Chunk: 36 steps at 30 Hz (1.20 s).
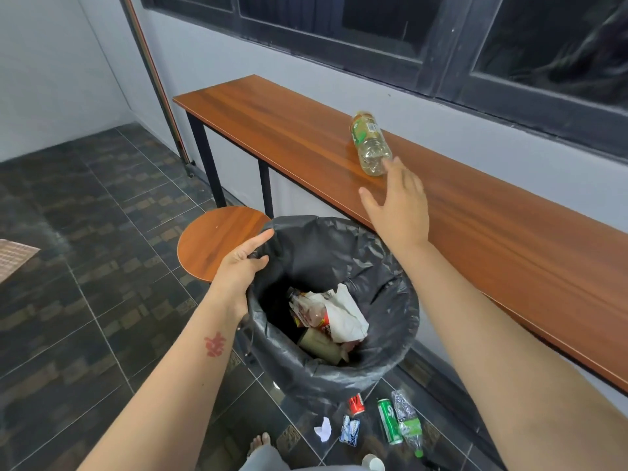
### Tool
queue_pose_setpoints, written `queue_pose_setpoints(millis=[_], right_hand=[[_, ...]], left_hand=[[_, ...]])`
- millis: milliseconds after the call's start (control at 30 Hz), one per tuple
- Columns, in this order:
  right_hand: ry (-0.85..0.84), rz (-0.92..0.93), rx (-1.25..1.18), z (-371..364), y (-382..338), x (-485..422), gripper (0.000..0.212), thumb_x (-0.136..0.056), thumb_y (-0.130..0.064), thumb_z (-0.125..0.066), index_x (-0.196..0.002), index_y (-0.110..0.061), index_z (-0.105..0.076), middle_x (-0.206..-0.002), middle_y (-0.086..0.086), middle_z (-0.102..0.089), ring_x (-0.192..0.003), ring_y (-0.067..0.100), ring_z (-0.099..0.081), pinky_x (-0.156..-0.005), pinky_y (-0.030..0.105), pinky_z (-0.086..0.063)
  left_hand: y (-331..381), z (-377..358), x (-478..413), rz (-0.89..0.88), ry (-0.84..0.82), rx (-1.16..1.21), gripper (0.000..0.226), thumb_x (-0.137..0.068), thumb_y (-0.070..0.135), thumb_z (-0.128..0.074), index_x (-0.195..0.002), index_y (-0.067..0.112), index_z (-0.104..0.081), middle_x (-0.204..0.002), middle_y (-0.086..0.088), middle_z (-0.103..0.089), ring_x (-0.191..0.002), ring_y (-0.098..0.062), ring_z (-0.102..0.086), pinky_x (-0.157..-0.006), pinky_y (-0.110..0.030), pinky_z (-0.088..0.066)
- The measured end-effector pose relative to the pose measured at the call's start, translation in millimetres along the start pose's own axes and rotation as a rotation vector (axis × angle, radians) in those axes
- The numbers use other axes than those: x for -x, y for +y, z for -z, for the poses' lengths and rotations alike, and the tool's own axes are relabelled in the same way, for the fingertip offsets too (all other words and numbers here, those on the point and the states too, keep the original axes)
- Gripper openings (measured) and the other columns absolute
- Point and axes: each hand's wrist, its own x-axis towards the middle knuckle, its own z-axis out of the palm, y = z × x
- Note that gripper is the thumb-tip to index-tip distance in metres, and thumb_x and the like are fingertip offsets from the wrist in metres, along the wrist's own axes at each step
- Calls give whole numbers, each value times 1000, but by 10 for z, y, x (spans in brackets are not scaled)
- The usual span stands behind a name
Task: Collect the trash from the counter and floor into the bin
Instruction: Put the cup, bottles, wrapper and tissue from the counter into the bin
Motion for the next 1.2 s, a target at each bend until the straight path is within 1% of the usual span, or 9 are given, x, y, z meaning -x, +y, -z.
queue_pose_setpoints(millis=[100,200,433,567,700,900,1033,1100,1200], right_hand=[[-45,-117,43,-142,-101,-232,72,-92,-49,-55,-152,-19,-27,-161,11,-19,-146,32,-23,-118,43,-21],[-58,-210,54,-302,-175,-443,79,-91,-51,-56,-154,-21,-19,-162,14,-11,-146,36,-20,-119,45,-20],[-45,-389,22,-628,-281,-877,83,-89,-51,-60,-154,-28,-14,-163,14,-6,-143,41,-22,-117,47,-24],[28,-462,-4,-742,-315,-951,73,-93,-37,-60,-154,-27,-21,-162,13,-11,-139,39,-27,-109,45,-33],[129,-421,3,-828,-342,-919,65,-93,-24,-61,-150,-22,-31,-153,13,-28,-130,36,-36,-103,42,-37],[225,-380,-85,-819,-384,-818,61,-89,-26,-63,-145,-19,-41,-142,14,-41,-120,36,-46,-100,40,-38],[362,-297,-274,-729,-475,-625,51,-85,-28,-63,-133,-15,-51,-131,10,-50,-116,27,-52,-99,37,-43],[407,-248,-366,-659,-537,-468,45,-86,-27,-62,-127,-11,-52,-125,8,-51,-113,20,-52,-96,33,-44],[474,-183,-467,-537,-679,-217,38,-87,-20,-61,-120,-4,-53,-118,5,-52,-108,11,-50,-93,19,-40]], left_hand=[[127,128,-218,-17,-9,7,55,-96,-9,-48,-110,36,-77,-133,8,-64,-131,-23,-52,-114,-44,-39],[228,265,-448,-42,-25,8,55,-97,-8,-49,-107,38,-77,-132,9,-65,-129,-21,-53,-113,-42,-40],[219,660,-1025,-52,-62,-6,57,-96,-8,-49,-111,41,-75,-134,9,-64,-131,-21,-54,-114,-44,-37],[182,826,-1224,-25,-74,-5,57,-97,-8,-48,-112,41,-75,-135,9,-63,-132,-22,-52,-114,-45,-38],[160,916,-1365,-23,-126,-25,57,-97,-6,-49,-116,42,-73,-137,9,-62,-134,-24,-50,-115,-46,-36],[153,1003,-1413,-42,-142,-40,57,-98,-6,-48,-119,42,-71,-138,9,-61,-135,-24,-49,-115,-47,-35],[145,1041,-1387,-37,-124,-62,56,-99,-5,-47,-118,42,-71,-135,12,-63,-134,-21,-51,-114,-47,-37],[162,1039,-1376,-42,-119,-75,55,-100,-4,-48,-118,43,-71,-134,13,-63,-133,-20,-51,-114,-47,-37],[203,1024,-1348,-42,-70,-73,52,-99,-1,-51,-117,43,-72,-132,15,-64,-132,-18,-51,-114,-46,-38]])
